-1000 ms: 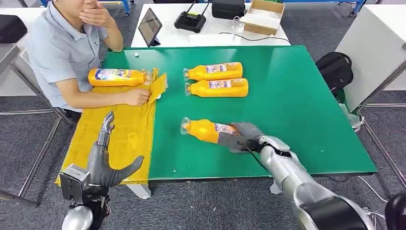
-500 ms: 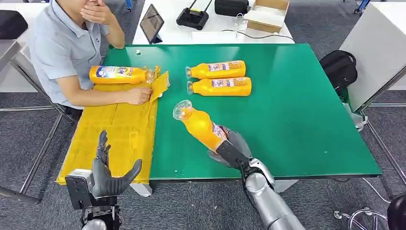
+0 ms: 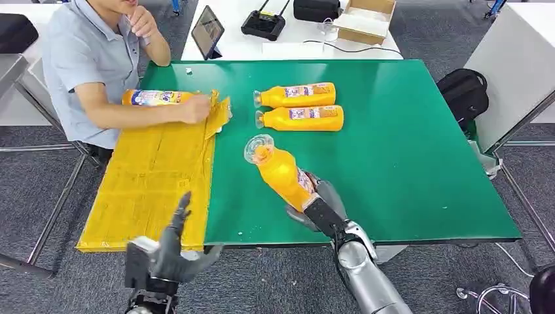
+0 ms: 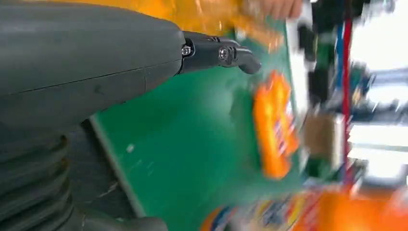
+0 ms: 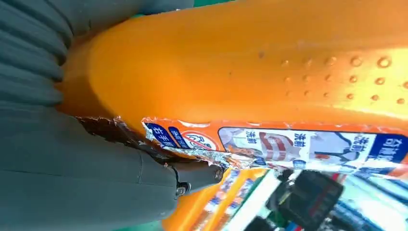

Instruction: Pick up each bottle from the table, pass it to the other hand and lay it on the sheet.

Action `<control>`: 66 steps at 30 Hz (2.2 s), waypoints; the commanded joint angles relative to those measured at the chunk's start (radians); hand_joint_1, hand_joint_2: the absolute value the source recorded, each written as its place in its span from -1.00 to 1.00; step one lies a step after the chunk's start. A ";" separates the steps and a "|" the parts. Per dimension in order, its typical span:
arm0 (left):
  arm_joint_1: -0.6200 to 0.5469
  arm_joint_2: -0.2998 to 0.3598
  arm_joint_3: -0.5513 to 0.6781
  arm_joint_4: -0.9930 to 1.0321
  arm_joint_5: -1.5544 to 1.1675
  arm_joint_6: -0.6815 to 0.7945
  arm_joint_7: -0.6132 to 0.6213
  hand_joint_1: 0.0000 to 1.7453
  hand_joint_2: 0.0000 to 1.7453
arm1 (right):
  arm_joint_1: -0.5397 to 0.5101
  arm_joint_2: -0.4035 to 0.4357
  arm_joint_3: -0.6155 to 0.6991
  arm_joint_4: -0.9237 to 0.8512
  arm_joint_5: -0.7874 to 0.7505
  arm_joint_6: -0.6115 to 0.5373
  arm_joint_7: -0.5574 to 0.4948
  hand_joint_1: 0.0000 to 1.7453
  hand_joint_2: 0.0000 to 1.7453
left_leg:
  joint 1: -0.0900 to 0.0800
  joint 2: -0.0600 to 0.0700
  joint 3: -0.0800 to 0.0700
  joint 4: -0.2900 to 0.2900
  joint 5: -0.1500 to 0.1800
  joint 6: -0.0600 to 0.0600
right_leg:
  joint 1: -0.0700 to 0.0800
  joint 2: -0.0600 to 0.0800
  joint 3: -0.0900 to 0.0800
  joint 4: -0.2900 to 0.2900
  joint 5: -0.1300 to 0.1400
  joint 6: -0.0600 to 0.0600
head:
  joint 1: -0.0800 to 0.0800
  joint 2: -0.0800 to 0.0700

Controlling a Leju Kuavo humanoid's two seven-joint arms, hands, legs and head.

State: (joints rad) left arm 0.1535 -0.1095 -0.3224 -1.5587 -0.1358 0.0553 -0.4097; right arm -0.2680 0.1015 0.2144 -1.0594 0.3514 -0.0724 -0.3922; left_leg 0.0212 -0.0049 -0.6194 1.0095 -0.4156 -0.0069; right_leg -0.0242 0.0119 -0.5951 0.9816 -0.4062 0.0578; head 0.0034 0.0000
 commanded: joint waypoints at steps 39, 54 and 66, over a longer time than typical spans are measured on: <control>-0.122 0.011 -0.076 0.094 0.257 -0.140 0.059 1.00 1.00 | -0.092 0.112 0.423 0.253 0.018 0.042 -0.073 1.00 1.00 | 0.001 0.001 0.004 -0.001 -0.001 0.001 | 0.001 -0.001 0.003 -0.001 -0.001 -0.003 | 0.000 0.000; -0.135 0.003 -0.072 0.123 0.306 -0.164 0.076 1.00 1.00 | -0.096 0.114 0.440 0.254 0.020 0.037 -0.075 1.00 1.00 | 0.000 0.000 0.002 -0.001 0.000 0.001 | 0.001 -0.002 0.002 -0.001 -0.001 -0.002 | 0.000 0.000; -0.148 0.001 -0.032 0.131 0.374 -0.112 0.103 1.00 1.00 | -0.034 0.136 0.445 0.195 0.024 -0.074 -0.129 -1.00 -1.00 | 0.000 0.000 0.003 -0.001 -0.001 0.001 | 0.001 -0.002 0.002 -0.001 -0.002 -0.003 | 0.000 0.000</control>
State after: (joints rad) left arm 0.0509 -0.1133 -0.3681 -1.4908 0.2327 -0.1037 -0.3140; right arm -0.3235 0.2220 0.6108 -0.8629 0.3624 -0.0767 -0.4895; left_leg 0.0217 -0.0046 -0.6201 1.0094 -0.4154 -0.0072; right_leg -0.0239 0.0118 -0.5964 0.9819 -0.4064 0.0576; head 0.0034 0.0000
